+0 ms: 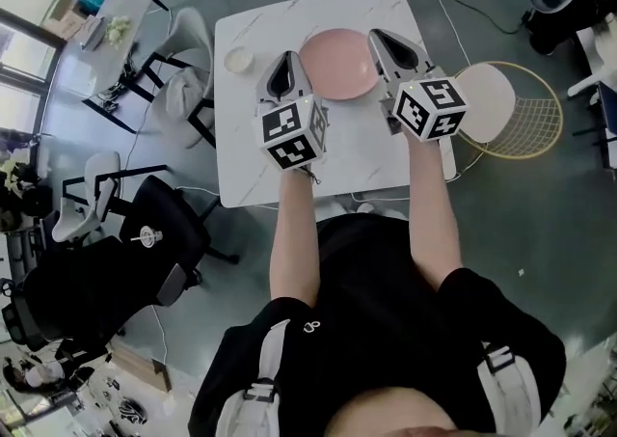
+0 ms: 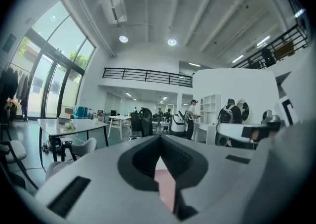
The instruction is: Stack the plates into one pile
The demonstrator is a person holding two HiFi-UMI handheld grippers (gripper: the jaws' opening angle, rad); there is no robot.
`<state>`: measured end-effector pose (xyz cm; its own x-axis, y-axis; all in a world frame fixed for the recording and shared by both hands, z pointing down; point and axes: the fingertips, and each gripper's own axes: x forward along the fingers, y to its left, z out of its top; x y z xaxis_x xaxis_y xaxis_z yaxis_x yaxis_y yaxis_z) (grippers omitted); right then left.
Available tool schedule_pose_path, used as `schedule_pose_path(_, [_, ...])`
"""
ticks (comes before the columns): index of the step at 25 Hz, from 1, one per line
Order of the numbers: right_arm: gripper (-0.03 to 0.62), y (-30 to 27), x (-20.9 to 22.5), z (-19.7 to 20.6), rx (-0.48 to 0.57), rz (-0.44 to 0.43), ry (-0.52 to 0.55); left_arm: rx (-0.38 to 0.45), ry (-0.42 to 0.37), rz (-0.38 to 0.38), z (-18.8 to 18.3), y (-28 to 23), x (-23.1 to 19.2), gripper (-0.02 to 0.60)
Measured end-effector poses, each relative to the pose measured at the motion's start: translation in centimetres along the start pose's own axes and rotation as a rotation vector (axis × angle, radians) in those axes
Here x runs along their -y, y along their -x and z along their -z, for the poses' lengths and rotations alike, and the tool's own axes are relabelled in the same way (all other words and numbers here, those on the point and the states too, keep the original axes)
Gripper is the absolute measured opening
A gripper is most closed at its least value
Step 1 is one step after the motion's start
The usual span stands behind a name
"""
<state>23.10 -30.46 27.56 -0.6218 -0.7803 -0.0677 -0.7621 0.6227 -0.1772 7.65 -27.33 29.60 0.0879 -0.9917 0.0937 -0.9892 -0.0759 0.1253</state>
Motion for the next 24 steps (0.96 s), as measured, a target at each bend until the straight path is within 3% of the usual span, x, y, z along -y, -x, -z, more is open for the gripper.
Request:
schedule_pose_path(7, [0.005,-0.3,-1.7,1.2,-0.031,-0.037,0.03,0.008,-0.039,-0.026,-0.4,1.7,-0.7,0.015])
schedule_pose_path(17, [0.006,-0.2,-0.9,0.6,-0.04,-0.047,0.06,0.012,-0.034,-0.044,-0.8,1.4,-0.4,0.015])
schedule_pose_path(24, [0.006,0.4,-1.9,3.7,-0.046,-0.053,0.083,0.012,-0.041,-0.044,1.9,2.0,-1.6,0.015])
